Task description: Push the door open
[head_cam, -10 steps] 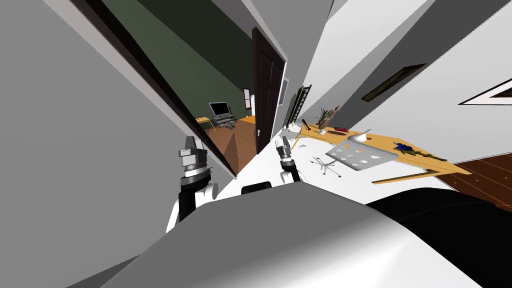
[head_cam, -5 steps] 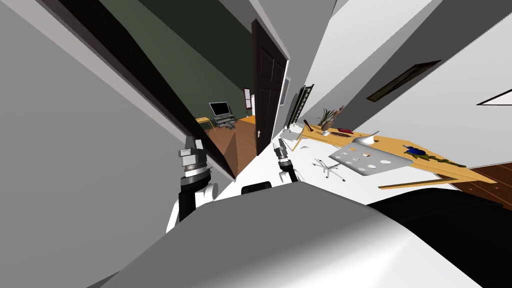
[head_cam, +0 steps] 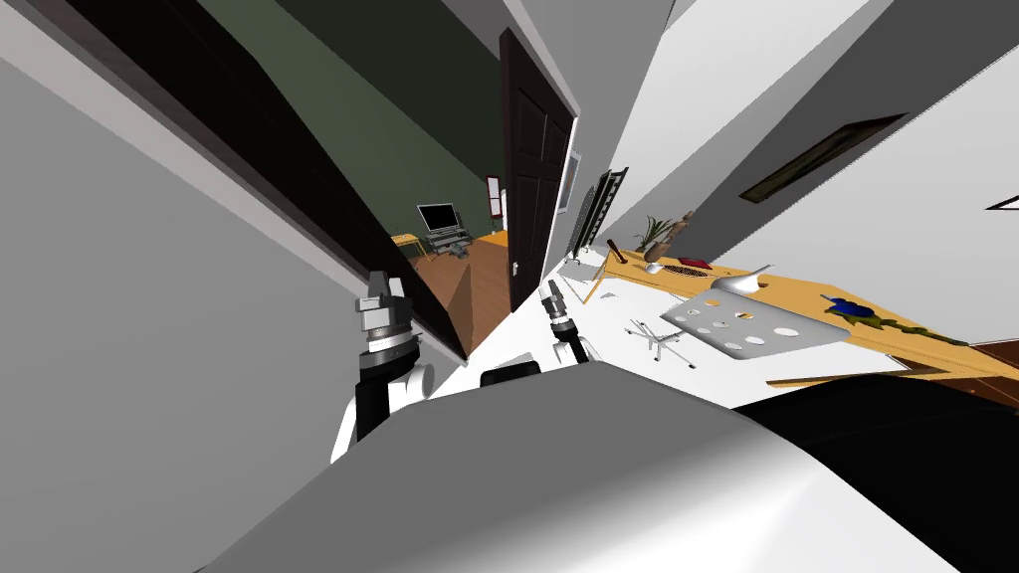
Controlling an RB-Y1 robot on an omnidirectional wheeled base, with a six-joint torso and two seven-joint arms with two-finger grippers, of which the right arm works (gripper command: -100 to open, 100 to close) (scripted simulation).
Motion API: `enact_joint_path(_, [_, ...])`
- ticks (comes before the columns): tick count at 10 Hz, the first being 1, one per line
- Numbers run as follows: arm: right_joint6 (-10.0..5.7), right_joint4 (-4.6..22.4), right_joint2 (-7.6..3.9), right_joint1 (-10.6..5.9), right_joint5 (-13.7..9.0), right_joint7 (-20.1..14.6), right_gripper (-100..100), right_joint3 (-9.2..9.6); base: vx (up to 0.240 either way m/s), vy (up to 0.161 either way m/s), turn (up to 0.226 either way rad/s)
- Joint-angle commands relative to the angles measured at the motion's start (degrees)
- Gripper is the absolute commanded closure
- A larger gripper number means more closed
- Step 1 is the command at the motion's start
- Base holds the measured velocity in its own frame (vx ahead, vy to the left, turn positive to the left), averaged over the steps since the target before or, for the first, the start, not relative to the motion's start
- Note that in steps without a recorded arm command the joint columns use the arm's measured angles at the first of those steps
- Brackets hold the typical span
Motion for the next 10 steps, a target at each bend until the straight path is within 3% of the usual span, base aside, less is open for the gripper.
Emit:
enact_joint_path(1, [-0.41, 2.01, -0.31, -0.95, 0.53, -0.62, -100, 0.13, 0.101, -0.056, 0.022])
enact_joint_path(10, [-3.74, 14.33, -1.74, -6.06, 3.68, -3.59, -100, 1.02, 0.097, -0.054, 0.024])
